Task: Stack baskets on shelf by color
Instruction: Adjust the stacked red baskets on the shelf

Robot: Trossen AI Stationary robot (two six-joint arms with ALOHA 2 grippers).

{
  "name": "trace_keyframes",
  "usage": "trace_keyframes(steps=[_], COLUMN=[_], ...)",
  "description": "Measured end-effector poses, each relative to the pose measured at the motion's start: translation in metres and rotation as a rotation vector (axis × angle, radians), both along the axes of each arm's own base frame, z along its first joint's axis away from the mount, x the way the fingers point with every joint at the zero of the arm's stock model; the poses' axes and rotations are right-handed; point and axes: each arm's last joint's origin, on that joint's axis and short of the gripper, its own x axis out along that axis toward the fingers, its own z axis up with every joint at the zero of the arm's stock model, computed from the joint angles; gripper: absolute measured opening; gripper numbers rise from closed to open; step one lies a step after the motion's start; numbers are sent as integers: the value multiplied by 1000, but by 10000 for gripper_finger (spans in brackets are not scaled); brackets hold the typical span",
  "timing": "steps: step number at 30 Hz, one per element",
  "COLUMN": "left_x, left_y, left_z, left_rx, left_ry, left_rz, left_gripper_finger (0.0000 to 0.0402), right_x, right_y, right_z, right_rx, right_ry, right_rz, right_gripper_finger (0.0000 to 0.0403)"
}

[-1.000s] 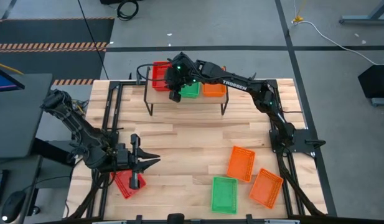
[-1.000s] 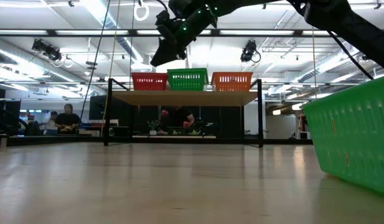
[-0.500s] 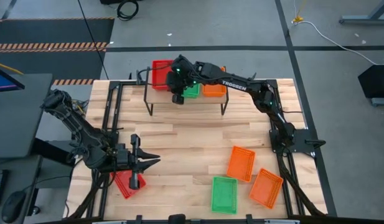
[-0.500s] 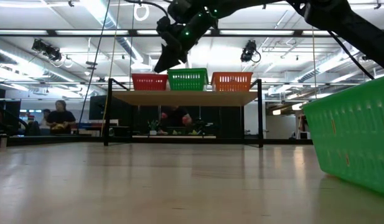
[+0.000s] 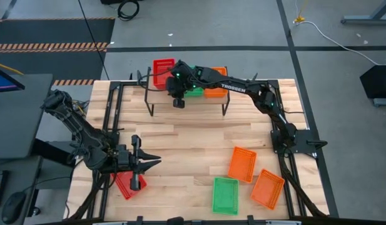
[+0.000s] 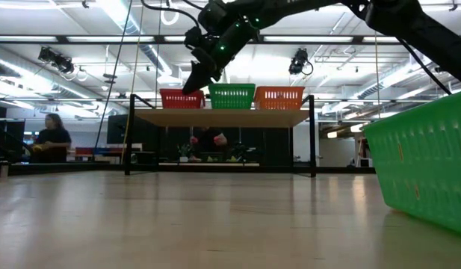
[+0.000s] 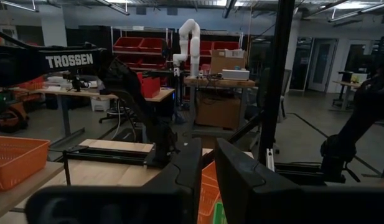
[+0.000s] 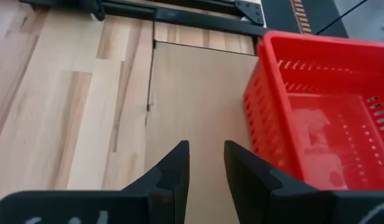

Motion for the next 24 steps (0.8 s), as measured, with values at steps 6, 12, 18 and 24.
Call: trace_keyframes(steps=[6,12,18,24], left_x=[0,0,0,0], left_y=[0,0,0,0], left_z=[0,0,0,0], left_rx=[-1,0,0,-1], left_ry=[0,0,0,0], left_rz=[0,0,0,0], left_gripper_finger=[52,52,52,53], right_x=[3,5,5,-1], right_y=[9,16,15,-1], right_z=[0,16,36,34], right_rx=[-39,-136,-270,-297], right_ry=[3,-49,-94,-60], right_rz=[51,62,43,44], right_gripper_finger=[101,99,100,104])
